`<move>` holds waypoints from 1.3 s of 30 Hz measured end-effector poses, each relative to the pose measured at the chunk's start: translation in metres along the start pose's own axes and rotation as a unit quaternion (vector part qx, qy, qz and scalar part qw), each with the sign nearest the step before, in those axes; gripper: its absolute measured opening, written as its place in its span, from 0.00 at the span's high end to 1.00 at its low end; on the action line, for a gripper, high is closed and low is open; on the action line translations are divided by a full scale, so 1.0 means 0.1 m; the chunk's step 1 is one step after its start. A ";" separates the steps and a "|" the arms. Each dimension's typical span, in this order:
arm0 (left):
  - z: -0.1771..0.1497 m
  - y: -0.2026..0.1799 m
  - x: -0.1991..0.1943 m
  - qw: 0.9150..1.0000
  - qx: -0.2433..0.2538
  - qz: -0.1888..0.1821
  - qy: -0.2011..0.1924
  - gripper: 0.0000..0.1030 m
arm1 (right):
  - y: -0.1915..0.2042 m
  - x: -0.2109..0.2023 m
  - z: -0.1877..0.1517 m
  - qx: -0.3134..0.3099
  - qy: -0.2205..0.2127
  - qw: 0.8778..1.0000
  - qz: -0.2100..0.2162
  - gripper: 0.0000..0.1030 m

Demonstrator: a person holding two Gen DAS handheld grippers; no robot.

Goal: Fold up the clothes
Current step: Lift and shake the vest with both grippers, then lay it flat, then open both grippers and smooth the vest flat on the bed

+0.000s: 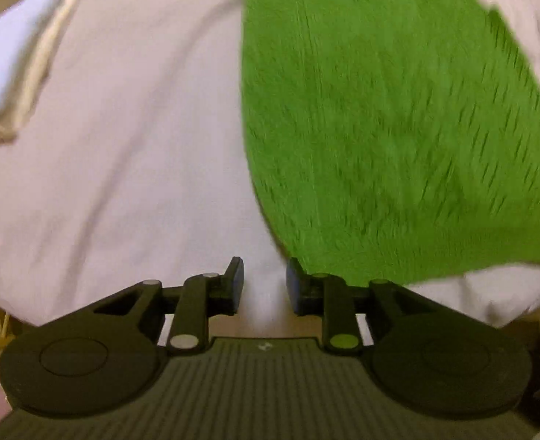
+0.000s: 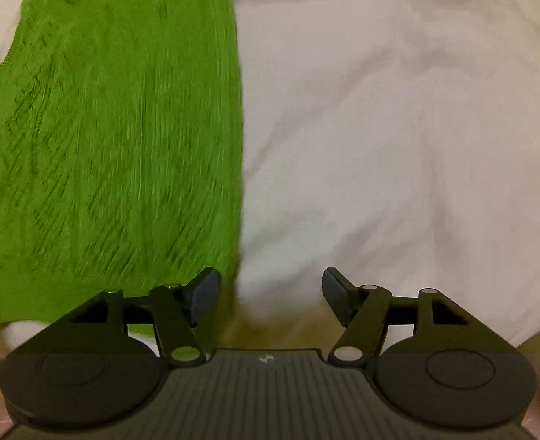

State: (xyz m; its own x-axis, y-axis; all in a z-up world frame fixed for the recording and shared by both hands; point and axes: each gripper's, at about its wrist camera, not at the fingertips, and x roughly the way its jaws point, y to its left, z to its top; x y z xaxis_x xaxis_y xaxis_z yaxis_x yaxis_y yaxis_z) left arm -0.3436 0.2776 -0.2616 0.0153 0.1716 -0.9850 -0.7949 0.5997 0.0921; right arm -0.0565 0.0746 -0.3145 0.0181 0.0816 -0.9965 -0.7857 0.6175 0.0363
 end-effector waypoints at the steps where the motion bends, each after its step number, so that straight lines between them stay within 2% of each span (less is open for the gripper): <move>1: 0.09 -0.01 -0.08 1.000 0.001 -0.011 -0.022 0.80 | 0.05 -0.08 0.07 -0.014 -0.025 1.000 0.003 0.36; 3: 0.27 -0.07 -0.08 0.998 0.003 -0.038 -0.055 0.80 | 0.16 -0.13 0.23 -0.035 -0.056 0.997 0.039 0.36; 4: 0.36 -0.13 -0.04 0.997 0.004 -0.050 -0.066 0.80 | 0.20 -0.05 0.30 -0.040 -0.046 0.997 0.040 0.37; 7: 0.56 -0.35 0.45 0.998 0.019 -0.055 -0.035 0.78 | 0.31 0.19 0.52 -0.055 -0.015 0.997 0.043 0.40; 8: 0.60 -0.37 0.61 0.999 0.022 -0.042 -0.004 0.81 | 0.35 0.27 0.59 -0.059 -0.004 0.997 0.043 0.41; 9: 0.64 -0.40 0.75 0.999 0.024 -0.029 0.024 0.86 | 0.39 0.35 0.66 -0.064 0.006 0.997 0.044 0.50; 10: 0.69 -0.39 0.77 0.999 0.018 -0.028 0.032 0.89 | 0.42 0.44 0.74 -0.069 0.016 0.996 0.045 0.52; 13: 0.95 -0.35 0.51 0.999 0.002 -0.051 -0.012 0.89 | 0.42 0.33 1.02 -0.050 0.019 0.997 0.048 0.52; 16: 1.37 -0.40 0.31 0.993 0.002 -0.086 -0.079 0.88 | 0.49 0.07 1.42 -0.067 -0.040 0.994 0.080 0.52; 18: 1.74 -0.50 0.43 0.989 0.009 -0.102 -0.105 0.88 | 0.62 0.14 1.72 -0.088 -0.065 0.988 0.107 0.52; 21: 2.26 -0.70 0.86 0.990 0.028 -0.083 -0.110 0.90 | 0.89 0.40 2.20 -0.120 -0.082 0.980 0.135 0.52; 24: 2.65 -0.75 1.12 0.988 0.041 -0.073 -0.133 0.90 | 1.17 0.74 2.52 -0.160 -0.102 0.972 0.139 0.53; 28: 3.15 -0.75 1.33 0.984 0.056 -0.061 -0.156 0.89 | 1.37 1.06 2.96 -0.192 -0.152 0.963 0.117 0.54; 30: 3.37 -0.74 1.40 0.984 0.056 -0.059 -0.161 0.90 | 1.34 1.10 3.22 -0.190 -0.178 0.959 0.110 0.57; 33: 3.73 -0.64 1.46 0.983 0.021 -0.057 -0.172 0.95 | 1.21 1.15 3.60 -0.156 -0.204 0.961 0.100 0.59; 35: 3.82 -0.56 1.46 0.983 -0.015 -0.072 -0.167 0.95 | 1.09 1.17 3.78 -0.122 -0.195 0.966 0.115 0.62; 37: 3.90 -0.47 1.46 0.981 -0.051 -0.088 -0.163 0.95 | 0.96 1.15 3.83 -0.088 -0.191 0.968 0.134 0.65; 39: 3.73 -0.40 1.34 0.978 -0.064 -0.101 -0.171 0.94 | 0.83 1.08 3.78 -0.052 -0.193 0.968 0.154 0.63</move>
State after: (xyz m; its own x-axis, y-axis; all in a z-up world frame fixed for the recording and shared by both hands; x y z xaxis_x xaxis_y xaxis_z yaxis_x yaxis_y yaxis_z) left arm -0.0839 0.5680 -0.3433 0.3646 0.3249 -0.8726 -0.8242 0.5487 -0.1401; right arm 0.1144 0.4304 -0.3906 -0.0127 0.5470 -0.8370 -0.8486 0.4368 0.2983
